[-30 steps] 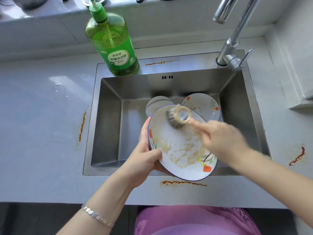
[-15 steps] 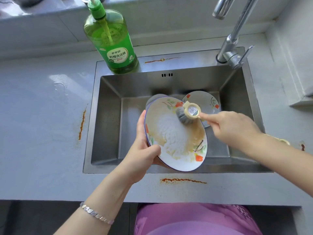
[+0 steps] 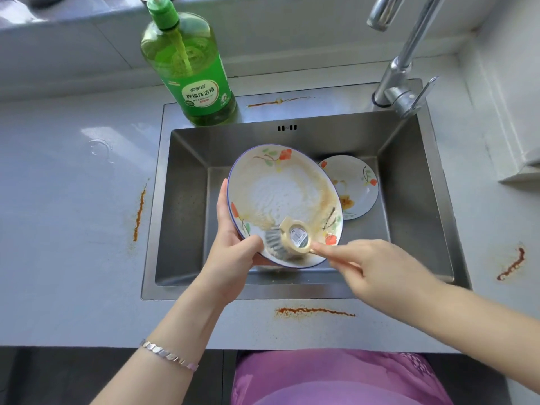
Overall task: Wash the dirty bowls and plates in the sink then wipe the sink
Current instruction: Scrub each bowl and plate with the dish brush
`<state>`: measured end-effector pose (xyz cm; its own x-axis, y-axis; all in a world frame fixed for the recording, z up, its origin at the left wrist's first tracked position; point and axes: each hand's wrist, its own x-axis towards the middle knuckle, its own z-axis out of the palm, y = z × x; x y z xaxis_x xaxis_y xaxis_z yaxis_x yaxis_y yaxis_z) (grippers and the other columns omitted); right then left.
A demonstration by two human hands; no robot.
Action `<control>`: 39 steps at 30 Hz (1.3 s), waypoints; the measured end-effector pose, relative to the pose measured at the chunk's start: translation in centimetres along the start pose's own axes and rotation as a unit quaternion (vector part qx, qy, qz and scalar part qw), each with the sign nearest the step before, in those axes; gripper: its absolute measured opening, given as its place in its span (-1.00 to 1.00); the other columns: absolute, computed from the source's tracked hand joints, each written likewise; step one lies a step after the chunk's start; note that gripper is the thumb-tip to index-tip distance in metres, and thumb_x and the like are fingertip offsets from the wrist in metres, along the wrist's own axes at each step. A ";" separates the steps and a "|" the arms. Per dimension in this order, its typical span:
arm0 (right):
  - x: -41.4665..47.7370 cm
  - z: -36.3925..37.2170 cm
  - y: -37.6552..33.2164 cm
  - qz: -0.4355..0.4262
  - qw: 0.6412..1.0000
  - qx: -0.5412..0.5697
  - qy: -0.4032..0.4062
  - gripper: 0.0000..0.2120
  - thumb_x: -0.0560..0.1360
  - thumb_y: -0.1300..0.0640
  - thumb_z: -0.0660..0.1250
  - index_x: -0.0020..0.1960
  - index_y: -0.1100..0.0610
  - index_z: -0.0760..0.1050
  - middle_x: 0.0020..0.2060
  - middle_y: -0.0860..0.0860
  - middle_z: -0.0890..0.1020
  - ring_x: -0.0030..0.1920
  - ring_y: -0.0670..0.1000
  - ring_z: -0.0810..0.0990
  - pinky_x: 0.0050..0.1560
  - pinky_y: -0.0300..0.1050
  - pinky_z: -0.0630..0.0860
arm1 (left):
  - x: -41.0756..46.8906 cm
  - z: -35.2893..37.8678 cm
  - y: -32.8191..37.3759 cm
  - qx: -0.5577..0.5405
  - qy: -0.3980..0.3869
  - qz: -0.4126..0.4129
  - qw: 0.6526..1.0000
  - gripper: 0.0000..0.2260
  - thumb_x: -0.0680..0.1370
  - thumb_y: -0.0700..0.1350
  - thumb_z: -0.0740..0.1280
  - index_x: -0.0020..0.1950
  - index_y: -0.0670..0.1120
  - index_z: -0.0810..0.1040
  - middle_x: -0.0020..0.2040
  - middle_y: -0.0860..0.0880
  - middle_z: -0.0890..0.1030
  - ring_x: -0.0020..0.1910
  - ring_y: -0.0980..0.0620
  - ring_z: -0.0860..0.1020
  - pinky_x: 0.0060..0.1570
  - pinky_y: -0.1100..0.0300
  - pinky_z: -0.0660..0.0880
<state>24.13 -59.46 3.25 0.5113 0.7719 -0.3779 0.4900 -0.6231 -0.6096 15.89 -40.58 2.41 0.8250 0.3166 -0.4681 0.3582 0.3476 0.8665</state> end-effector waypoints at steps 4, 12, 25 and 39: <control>1.9 -1.5 3.0 0.081 0.993 -0.055 0.059 -0.61 0.58 0.08 0.13 0.31 -0.31 0.34 -0.16 -0.01 0.59 -0.13 0.09 0.51 -0.22 -0.09 0.38 | -0.1 -0.5 0.2 0.007 -0.014 -0.003 1.000 -0.10 0.26 -0.37 0.15 0.41 0.39 0.02 0.31 0.05 0.39 0.10 0.04 0.56 -0.23 0.05 0.60; 2.1 -0.7 1.9 0.047 0.996 -0.011 0.079 -0.59 0.58 0.10 0.13 0.33 -0.28 0.33 -0.21 -0.11 0.57 -0.14 0.01 0.47 -0.15 -0.06 0.41 | -0.4 -0.9 0.3 0.022 -0.027 -0.014 0.999 -0.10 0.28 -0.36 0.16 0.43 0.38 0.04 0.29 0.06 0.43 0.13 0.03 0.55 -0.07 -0.08 0.59; 3.2 -1.0 -1.8 0.009 0.995 -0.002 0.101 -0.59 0.58 0.07 0.11 0.35 -0.30 0.29 -0.03 0.00 0.59 0.00 0.09 0.54 -0.08 -0.08 0.42 | -0.1 0.5 0.5 -0.013 0.027 -0.018 0.999 -0.55 0.60 -0.11 0.19 0.38 0.33 0.20 0.32 0.15 0.47 0.05 0.12 0.61 -0.34 0.13 0.58; 0.9 0.2 -1.5 -0.013 0.988 0.157 -0.007 -0.66 0.56 0.12 0.23 0.23 -0.26 0.45 -0.20 -0.38 0.61 -0.13 -0.29 0.55 -0.03 -0.31 0.45 | 1.3 -0.9 0.3 0.079 0.096 0.078 0.989 -0.73 0.59 0.04 0.14 0.22 0.38 0.32 0.42 0.00 0.36 0.40 -0.05 0.34 0.38 -0.15 0.28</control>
<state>23.75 -57.84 3.69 0.4906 0.7902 -0.3674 0.2596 -0.5350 -0.8040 16.72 -39.24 1.90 0.7826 0.5226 -0.3382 0.3104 0.1433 0.9398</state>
